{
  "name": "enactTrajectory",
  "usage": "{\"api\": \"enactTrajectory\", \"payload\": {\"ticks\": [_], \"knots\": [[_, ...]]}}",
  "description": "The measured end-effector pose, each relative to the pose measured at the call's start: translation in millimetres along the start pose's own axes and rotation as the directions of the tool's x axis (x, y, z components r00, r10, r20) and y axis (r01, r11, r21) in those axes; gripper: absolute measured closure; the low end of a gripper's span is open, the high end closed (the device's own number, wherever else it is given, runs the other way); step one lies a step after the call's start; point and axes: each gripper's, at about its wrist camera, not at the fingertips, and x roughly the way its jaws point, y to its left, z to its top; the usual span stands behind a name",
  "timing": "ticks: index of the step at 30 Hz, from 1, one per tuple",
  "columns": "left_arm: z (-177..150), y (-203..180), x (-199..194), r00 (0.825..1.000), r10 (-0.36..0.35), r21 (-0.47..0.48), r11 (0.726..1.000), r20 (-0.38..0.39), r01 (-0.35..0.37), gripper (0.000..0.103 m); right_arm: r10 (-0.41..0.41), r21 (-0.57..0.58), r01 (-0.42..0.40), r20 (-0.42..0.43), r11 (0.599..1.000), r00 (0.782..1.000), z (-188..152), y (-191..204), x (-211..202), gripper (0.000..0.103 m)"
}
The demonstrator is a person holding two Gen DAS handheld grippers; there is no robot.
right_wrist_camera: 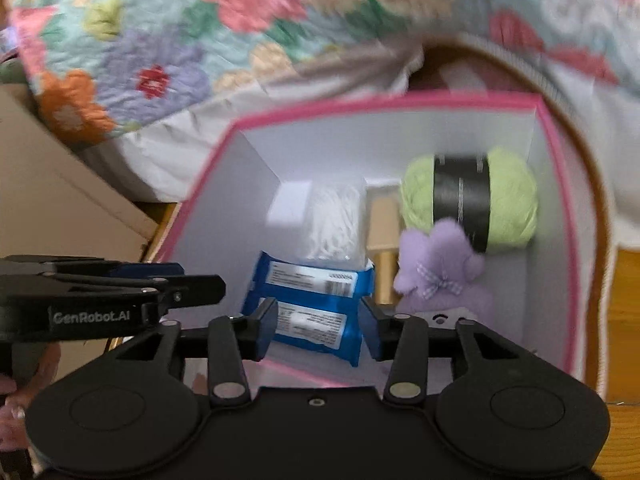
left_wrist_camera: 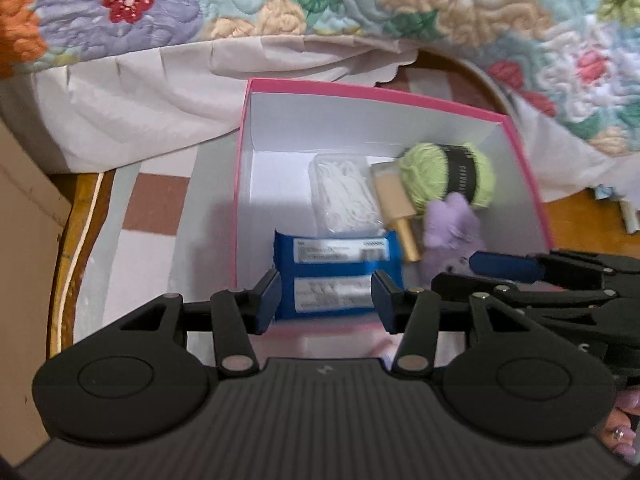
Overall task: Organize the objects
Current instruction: 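Lower the blue packet into the pink box and open the left gripper, then raise the left gripper and move it toward the orange sponge on the rug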
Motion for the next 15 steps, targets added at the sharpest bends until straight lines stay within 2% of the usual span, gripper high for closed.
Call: {"api": "enactTrajectory", "payload": {"ticks": [5,9,12,15], "knots": [[-14,2,-40,1.0,-0.001,0.01,1.0,0.006,0.0,0.054,-0.004,-0.087,0.007,0.041,0.996,0.999,-6,33,-46,0.043],[-28,15,-69,0.998,-0.057,-0.038,0.998,0.0,0.057,0.054,0.012,-0.159,-0.004,0.049,0.987,0.999,-11,56,-78,0.041],[-40,19,-89,0.999,-0.032,-0.045,0.998,0.012,0.032,0.054,0.008,-0.204,0.002,0.049,0.979,0.999,-15,72,-101,0.04],[-52,21,-111,1.0,-0.006,-0.03,1.0,0.025,0.007,0.05,0.0,-0.265,0.014,0.053,0.964,0.999,-22,87,-126,0.034]]}}
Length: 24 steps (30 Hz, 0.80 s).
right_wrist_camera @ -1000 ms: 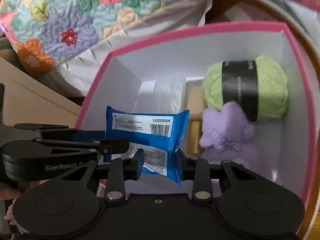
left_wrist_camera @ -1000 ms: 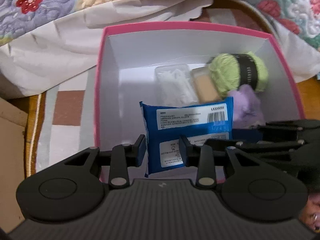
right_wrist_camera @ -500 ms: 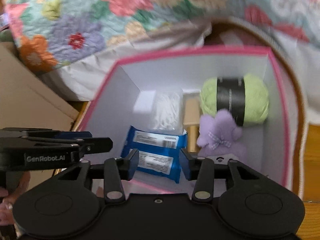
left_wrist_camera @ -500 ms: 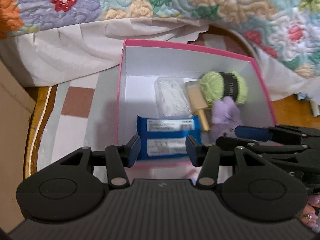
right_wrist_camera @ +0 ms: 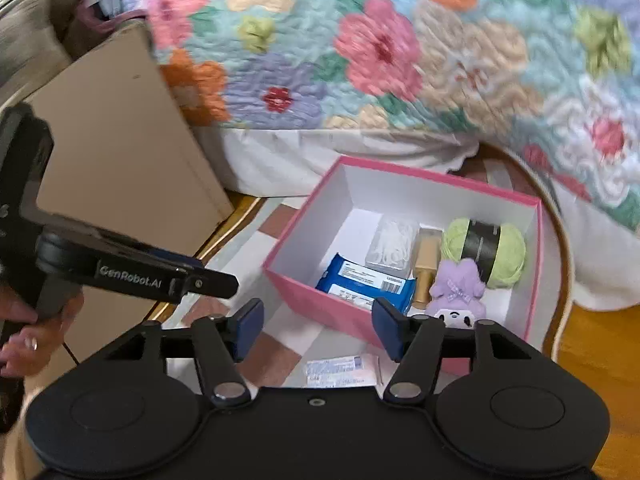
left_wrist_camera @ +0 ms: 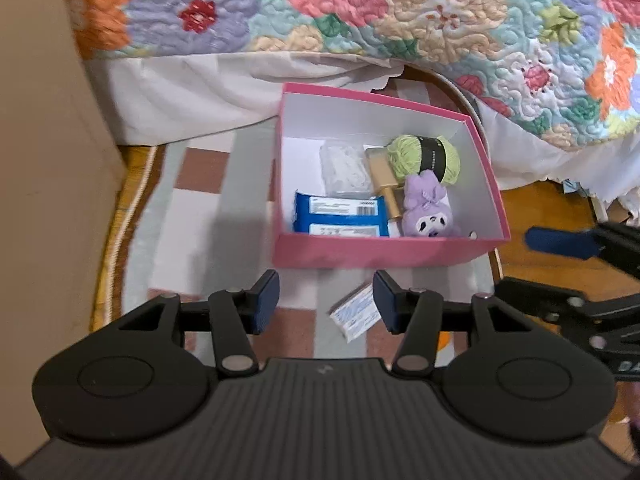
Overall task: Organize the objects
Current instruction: 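Raise the left gripper and move it toward the orange sponge on the rug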
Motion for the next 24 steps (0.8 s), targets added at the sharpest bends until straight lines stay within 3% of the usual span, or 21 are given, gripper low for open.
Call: {"api": "enactTrajectory", "payload": {"ticks": [8,11,18,24], "knots": [[-34,-6,-47,0.999,0.03,0.047,0.998,0.045,-0.032,0.032,-0.025,-0.118,0.027,0.016,0.993,1.0,-16,34,-51,0.017],[-50,-14,-53,0.998,0.04,0.076,0.996,0.049,-0.044,0.026,-0.029,-0.189,0.035,0.033,0.981,0.999,-28,48,-65,0.015],[-87,-31,-50,0.999,0.024,0.082,0.996,0.04,-0.027,0.018,-0.028,-0.325,0.04,0.043,0.945,0.999,-72,65,-74,0.012],[-108,-44,-21,0.999,0.01,0.102,0.995,0.033,-0.014,0.015,-0.073,-0.39,0.071,0.009,0.918,0.997,-114,58,-50,0.012]]}}
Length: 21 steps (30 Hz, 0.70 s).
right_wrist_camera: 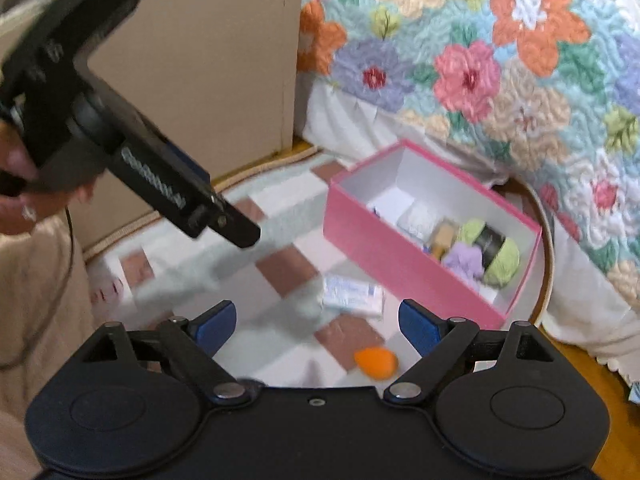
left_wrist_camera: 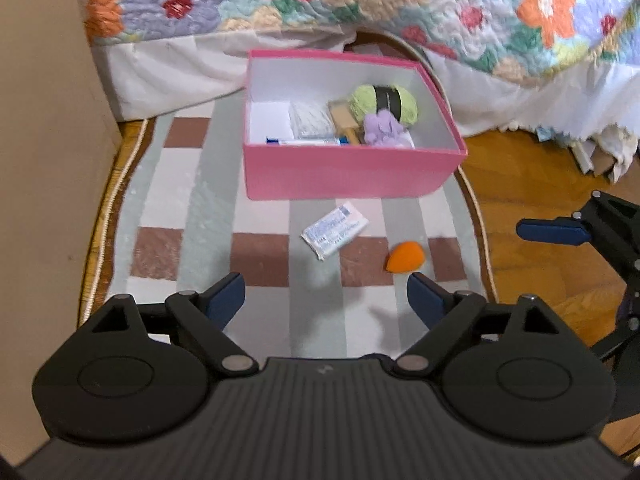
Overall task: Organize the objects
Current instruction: 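Raise the left gripper and move it toward the orange sponge on the rug, then close the left gripper on the orange sponge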
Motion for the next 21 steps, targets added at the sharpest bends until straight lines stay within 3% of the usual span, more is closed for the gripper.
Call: {"api": "enactTrajectory", "payload": {"ticks": [4,9,17,21], "knots": [[-6,-8,32,0.998,-0.023,0.003,1.0,-0.059,0.023,0.015,-0.038,-0.004,0.038,0.01,0.999,0.999,-26,-2,21,0.012],[-19,-5,74,0.994,-0.086,-0.089,0.993,-0.06,0.081,0.017,-0.057,0.031,0.057,0.01,0.998,0.998,-53,-14,51,0.012],[-36,-4,126,0.991,-0.132,-0.187,0.974,-0.008,0.128,0.022,-0.064,0.147,0.065,-0.015,0.987,0.998,-81,-39,110,0.015],[-44,-6,139,0.983,-0.157,-0.173,0.97,0.095,0.172,0.025,-0.124,0.153,0.125,-0.019,0.98,0.992,-92,-41,132,0.015]]}}
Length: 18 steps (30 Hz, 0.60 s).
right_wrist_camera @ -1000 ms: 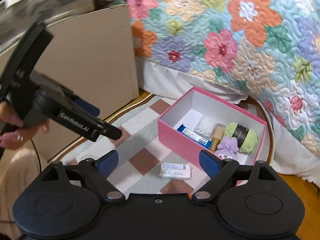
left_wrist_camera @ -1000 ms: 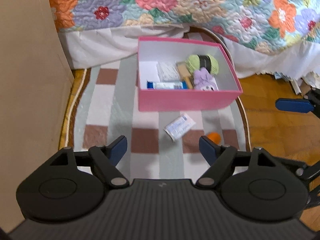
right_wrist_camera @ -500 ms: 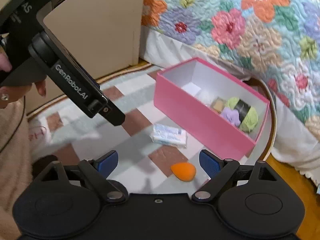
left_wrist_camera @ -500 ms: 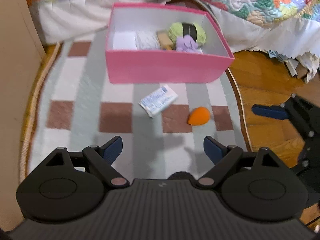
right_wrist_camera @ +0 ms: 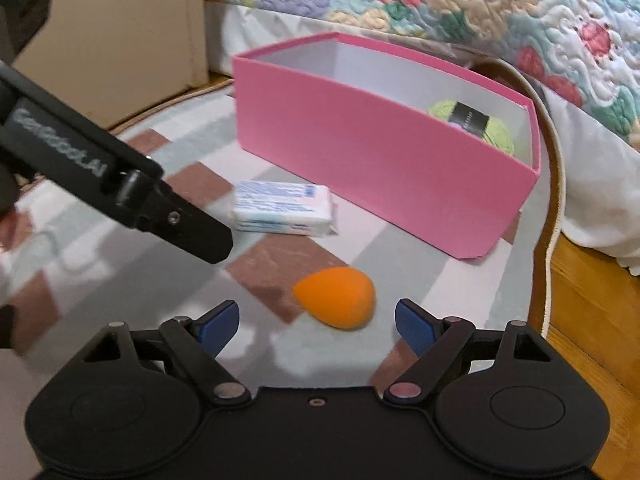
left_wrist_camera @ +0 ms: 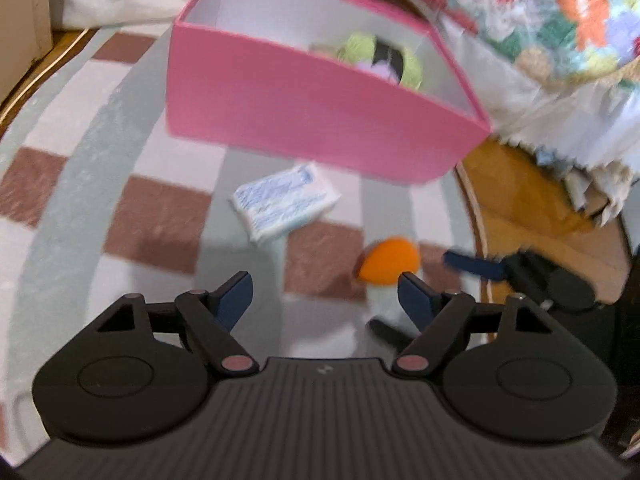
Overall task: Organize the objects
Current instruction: 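Close the left gripper on the orange sponge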
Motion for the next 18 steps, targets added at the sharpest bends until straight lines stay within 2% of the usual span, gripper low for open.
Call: {"api": "enactTrajectory", "payload": {"ticks": [3,5,7,10,12,15,18], "knots": [[-1,0,9,0.999,-0.025,0.021,0.999,0.03,0.024,0.025,0.017,0.056,-0.017,0.008,0.998,1.0,-3,-3,6,0.014],[-3,-2,15,0.998,-0.047,0.032,0.998,0.033,0.046,0.025,0.035,0.11,-0.037,0.021,0.993,0.999,-6,-6,9,0.014],[-7,-5,22,0.998,-0.063,0.039,0.997,0.019,0.063,0.026,0.022,0.138,-0.023,0.01,0.99,1.0,-7,-8,16,0.014],[-12,-11,34,0.997,-0.076,0.067,0.995,0.005,0.076,0.031,0.016,0.144,-0.016,-0.001,0.989,1.0,-9,-9,26,0.014],[-15,-16,44,0.996,-0.086,0.083,0.993,-0.007,0.086,0.031,-0.006,0.12,0.007,-0.006,0.993,1.0,-10,-8,31,0.015],[-15,-21,55,0.994,-0.111,0.076,0.991,-0.01,0.111,0.032,0.012,0.122,-0.013,0.009,0.992,1.0,-12,-10,32,0.019],[-13,-24,59,0.99,-0.142,0.065,0.988,0.005,0.142,0.049,0.008,0.087,-0.01,0.029,0.996,1.0,-11,-7,30,0.027]]}}
